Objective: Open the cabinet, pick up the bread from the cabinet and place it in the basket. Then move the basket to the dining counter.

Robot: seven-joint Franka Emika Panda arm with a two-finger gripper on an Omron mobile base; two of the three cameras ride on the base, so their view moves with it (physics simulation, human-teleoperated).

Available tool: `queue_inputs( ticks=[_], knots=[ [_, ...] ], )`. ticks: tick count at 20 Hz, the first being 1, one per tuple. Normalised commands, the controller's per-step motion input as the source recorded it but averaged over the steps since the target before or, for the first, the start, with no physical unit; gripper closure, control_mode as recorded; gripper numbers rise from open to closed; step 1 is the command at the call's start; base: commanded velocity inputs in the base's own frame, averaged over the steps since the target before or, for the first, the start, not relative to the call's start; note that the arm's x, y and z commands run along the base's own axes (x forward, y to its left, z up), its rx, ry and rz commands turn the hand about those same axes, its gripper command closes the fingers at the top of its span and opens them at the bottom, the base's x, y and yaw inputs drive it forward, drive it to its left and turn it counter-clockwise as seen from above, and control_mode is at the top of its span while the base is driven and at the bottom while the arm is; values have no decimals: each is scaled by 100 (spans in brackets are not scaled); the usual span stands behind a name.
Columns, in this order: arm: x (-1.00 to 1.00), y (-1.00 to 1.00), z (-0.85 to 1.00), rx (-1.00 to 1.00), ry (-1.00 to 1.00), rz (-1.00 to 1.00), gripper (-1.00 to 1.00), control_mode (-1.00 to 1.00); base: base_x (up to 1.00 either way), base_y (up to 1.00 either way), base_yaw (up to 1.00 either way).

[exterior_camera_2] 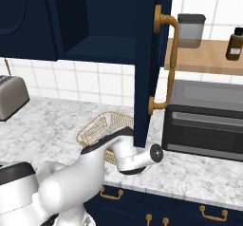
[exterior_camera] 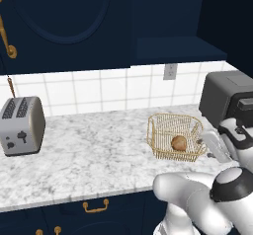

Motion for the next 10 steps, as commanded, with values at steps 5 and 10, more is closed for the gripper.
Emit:
queue_inputs(
  ticks=[5, 10],
  knots=[
    [20, 12, -29, 0, 0, 0, 100, -100, 0, 0, 0],
    [0, 64, -24, -2, 0, 0, 100, -100, 0, 0, 0]
  ],
)
